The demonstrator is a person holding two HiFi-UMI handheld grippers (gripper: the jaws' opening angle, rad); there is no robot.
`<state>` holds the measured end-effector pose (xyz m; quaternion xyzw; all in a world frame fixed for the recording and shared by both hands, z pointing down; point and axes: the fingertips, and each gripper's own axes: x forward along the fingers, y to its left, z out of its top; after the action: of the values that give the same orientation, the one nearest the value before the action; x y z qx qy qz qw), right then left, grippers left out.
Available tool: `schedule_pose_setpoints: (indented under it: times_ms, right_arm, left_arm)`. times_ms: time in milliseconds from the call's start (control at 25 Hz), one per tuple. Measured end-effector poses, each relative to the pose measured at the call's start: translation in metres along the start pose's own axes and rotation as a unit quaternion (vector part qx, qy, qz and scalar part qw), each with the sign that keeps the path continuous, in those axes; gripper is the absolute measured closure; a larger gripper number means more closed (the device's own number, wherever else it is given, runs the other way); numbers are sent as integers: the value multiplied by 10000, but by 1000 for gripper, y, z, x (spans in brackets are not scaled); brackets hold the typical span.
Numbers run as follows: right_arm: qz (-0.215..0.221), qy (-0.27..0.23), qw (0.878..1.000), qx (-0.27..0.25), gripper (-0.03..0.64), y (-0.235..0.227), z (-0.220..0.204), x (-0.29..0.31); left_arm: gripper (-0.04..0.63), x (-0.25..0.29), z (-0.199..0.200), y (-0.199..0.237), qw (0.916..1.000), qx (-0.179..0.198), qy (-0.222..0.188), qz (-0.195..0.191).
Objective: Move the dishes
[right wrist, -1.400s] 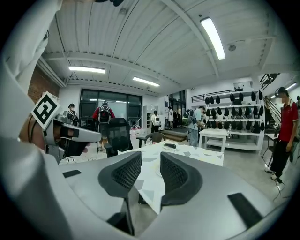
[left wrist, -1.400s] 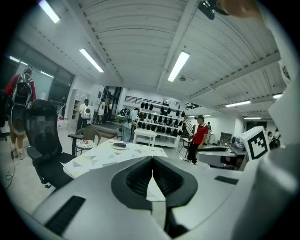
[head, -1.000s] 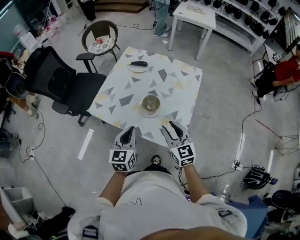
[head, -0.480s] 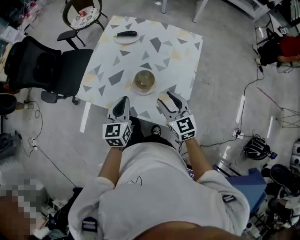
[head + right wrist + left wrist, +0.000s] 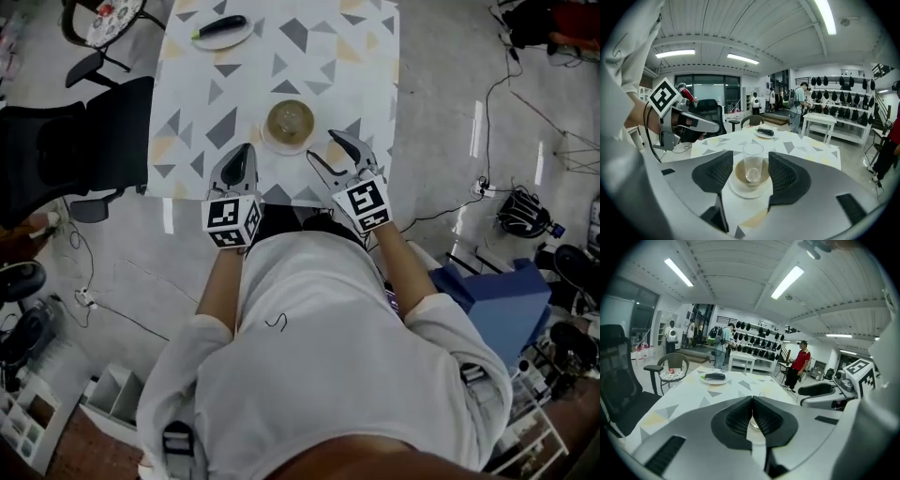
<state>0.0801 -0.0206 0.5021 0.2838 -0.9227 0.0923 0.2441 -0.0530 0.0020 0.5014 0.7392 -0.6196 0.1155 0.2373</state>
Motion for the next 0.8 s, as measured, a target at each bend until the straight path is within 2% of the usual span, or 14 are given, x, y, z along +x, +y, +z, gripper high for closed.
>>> schedule_pose_setpoints:
  times_ms: [240,480,640,800]
  right_arm:
    - [-335,334,9985,267,362,3,-11,42]
    - [-798,552,9940,497,362,-1,-20,47]
    - [-850,638,9929,539,359,-3,-25,49]
    - [-659,715,9942,456,356,-7,-27,60]
  left_arm:
    - [575,32,-3,35,9974,272,379,-552]
    - [575,49,-16,48,9889,533,746,-1167]
    - [575,54,-31,51,9872,474,927,-1208]
    - [575,49,-39,51,9892,252,985,-1058]
